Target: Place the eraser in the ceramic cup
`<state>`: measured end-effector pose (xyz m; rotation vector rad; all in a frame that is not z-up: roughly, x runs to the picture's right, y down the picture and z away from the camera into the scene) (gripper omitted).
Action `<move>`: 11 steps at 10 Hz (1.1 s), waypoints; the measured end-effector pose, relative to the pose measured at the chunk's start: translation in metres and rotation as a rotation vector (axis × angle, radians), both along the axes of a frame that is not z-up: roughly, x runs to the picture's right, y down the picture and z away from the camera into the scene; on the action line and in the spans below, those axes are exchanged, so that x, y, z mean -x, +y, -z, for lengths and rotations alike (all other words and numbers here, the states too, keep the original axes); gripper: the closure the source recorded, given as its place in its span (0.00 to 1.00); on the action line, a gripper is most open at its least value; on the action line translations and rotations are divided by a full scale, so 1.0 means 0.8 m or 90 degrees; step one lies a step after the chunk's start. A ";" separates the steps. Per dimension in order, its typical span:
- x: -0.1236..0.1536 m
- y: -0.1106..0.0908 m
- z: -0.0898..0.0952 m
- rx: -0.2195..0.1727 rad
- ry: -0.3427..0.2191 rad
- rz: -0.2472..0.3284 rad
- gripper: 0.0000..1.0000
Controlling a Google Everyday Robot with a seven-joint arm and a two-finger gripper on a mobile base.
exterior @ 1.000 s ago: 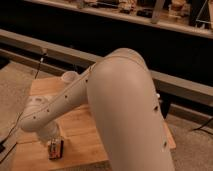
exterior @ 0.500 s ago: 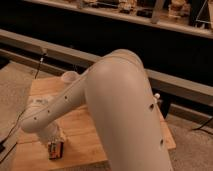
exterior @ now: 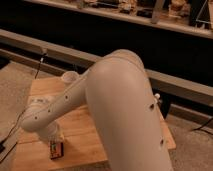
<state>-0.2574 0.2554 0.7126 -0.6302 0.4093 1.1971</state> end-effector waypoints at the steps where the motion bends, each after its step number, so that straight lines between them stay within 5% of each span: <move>1: 0.000 -0.009 0.002 -0.008 -0.003 0.002 1.00; 4: -0.012 -0.101 0.020 -0.088 -0.024 -0.005 1.00; 6: -0.033 -0.175 0.039 -0.162 -0.043 -0.006 1.00; 8: -0.061 -0.260 0.064 -0.265 -0.077 -0.031 1.00; 11: -0.088 -0.326 0.074 -0.358 -0.112 -0.042 1.00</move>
